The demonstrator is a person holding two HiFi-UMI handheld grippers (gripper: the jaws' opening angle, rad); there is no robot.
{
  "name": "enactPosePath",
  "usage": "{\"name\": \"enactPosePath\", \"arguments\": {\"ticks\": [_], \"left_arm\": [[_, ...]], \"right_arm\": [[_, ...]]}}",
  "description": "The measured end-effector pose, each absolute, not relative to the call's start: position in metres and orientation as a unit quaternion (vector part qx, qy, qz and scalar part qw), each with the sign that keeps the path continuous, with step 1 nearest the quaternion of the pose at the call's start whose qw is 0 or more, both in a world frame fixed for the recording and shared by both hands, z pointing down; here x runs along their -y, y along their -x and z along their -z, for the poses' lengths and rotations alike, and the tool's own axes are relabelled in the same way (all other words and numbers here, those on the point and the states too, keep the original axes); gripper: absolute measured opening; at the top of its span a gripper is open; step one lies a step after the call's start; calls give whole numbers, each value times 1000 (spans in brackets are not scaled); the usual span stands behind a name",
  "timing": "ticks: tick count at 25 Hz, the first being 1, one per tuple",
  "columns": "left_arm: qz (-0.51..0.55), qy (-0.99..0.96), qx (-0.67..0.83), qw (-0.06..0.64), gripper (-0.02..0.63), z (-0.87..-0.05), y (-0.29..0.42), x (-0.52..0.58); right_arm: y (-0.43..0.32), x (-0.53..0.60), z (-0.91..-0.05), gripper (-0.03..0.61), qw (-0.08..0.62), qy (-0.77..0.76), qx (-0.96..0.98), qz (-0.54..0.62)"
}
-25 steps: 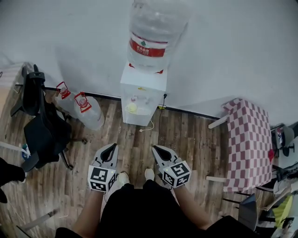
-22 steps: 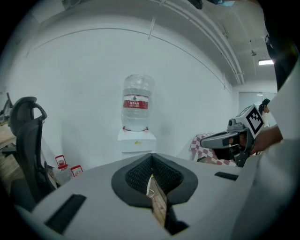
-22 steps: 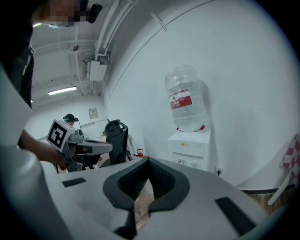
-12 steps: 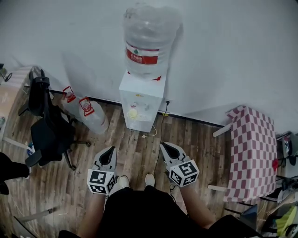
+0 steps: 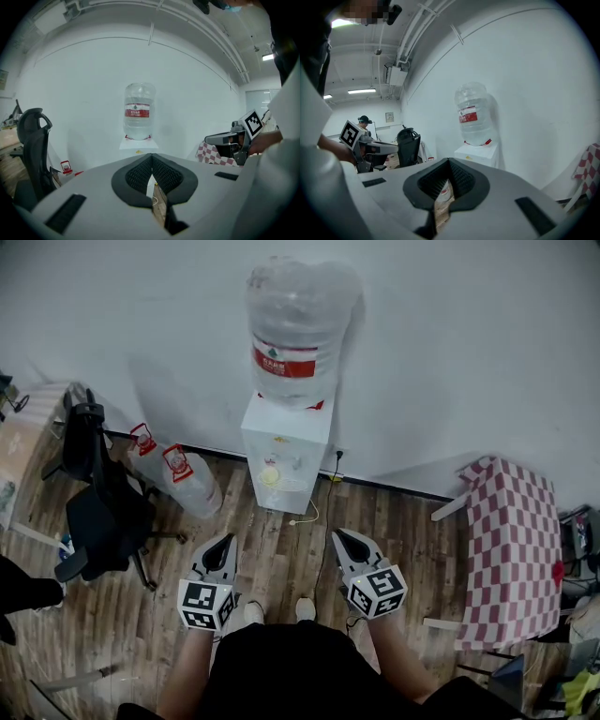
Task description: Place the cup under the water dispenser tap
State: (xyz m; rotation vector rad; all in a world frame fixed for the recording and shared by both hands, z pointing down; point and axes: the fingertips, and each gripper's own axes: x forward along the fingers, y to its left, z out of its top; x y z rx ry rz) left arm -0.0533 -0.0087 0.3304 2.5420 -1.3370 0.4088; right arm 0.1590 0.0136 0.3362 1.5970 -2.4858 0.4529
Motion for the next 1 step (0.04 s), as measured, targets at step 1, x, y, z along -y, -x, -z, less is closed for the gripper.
{"name": "enactPosePath", "arguments": {"ticks": [1], "left_arm": [[-141,-870,457,120,15,-331,53,8]], "right_arm": [[-161,-14,-336,21,77,-535,828,-150]]}}
